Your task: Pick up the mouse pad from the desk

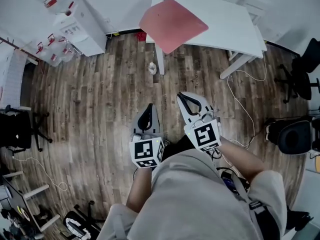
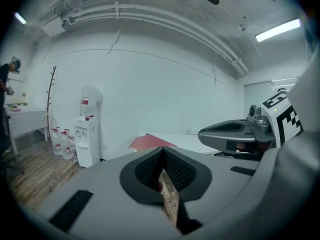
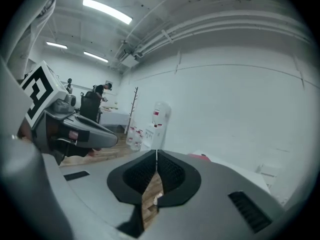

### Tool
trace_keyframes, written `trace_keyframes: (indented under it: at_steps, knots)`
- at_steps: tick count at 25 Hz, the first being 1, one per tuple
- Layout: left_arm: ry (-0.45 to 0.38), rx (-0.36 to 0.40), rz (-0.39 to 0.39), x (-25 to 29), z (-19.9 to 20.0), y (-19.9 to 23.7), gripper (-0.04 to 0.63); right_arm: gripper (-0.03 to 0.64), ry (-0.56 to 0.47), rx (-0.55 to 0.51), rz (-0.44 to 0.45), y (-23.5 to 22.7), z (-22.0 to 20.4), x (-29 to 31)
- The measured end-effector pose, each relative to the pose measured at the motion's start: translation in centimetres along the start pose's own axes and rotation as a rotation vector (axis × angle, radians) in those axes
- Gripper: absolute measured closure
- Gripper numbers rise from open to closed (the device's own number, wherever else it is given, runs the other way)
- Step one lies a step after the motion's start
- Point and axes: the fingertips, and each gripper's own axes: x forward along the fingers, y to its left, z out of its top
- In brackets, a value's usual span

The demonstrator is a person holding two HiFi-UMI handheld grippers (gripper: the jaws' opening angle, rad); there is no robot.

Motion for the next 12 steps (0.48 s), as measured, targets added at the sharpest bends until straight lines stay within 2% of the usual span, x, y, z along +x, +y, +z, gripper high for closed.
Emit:
trace_keyframes:
  at_steps: [5, 12]
  knots:
    - [0.031, -0.014, -0.053, 2.6, 0.0, 1.2, 0.583, 0.575, -0.003, 0.01, -0.014, -0.2, 0.7, 3.5]
    - [0.064, 0.006, -0.082, 7.6, -0.5, 4.8, 0.583, 0.575, 0.005, 0.113, -0.01, -1.2, -0.2, 10.1]
